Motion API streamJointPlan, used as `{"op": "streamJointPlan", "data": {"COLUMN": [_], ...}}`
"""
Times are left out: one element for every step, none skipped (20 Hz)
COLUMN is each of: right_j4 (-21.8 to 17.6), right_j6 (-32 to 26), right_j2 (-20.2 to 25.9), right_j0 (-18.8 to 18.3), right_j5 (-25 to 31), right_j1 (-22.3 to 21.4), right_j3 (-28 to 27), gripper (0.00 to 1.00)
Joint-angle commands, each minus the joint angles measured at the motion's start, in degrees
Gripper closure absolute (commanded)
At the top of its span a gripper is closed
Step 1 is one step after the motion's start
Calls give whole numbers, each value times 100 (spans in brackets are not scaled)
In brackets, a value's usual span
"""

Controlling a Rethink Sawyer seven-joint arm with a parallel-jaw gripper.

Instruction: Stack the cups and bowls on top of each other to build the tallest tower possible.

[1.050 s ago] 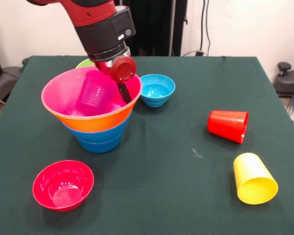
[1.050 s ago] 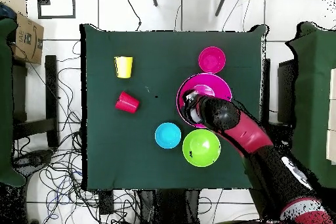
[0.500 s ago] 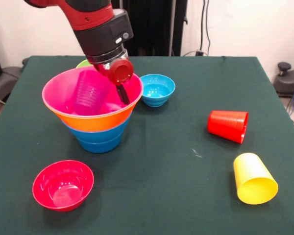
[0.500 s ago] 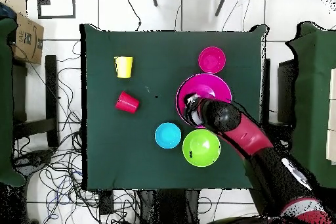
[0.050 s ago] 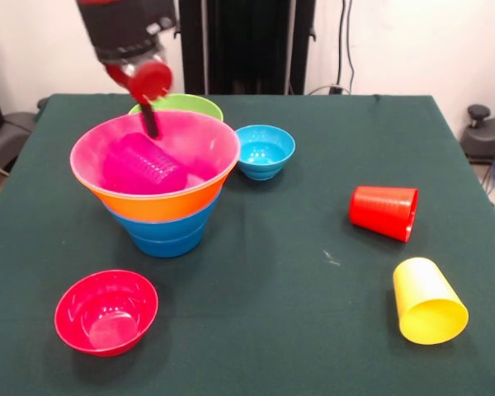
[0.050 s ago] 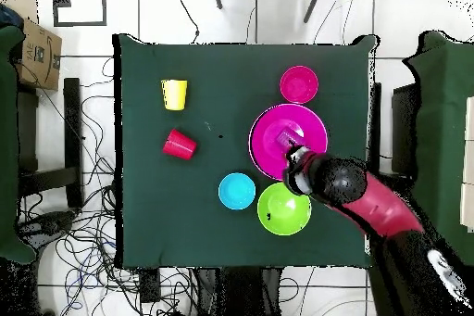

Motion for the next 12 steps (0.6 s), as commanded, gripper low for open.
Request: {"op": "streamJointPlan", "data": {"right_j4": [-996, -1126, -1246, -1442, -1582, -1871, -2160, -2328, -2494, -2769, -2900, -3015], "right_j6": [-884, -865, -825, -758, -745, -876, -1006, -1294, -1595, -2120, -2296, -2463], "right_j2": [-481, -521, -555, -686, -748, -781, -813, -644, -436, -22, 225, 511], "right_j0": [92, 133, 167, 284, 335, 373, 411, 311, 191, -64, -217, -427], "right_j5": [945, 970, 970, 952, 935, 769, 602, 519, 416, 35, -121, -277], "right_j1": [-500, -513, -526, -526, -546, -598, -650, -688, -740, -869, -933, -991], "right_j3": [-478, -551, -599, -698, -750, -842, -933, -959, -958, -866, -800, -676], "gripper": [100, 100, 100, 100, 100, 100, 100, 100, 100, 100, 100, 100]}}
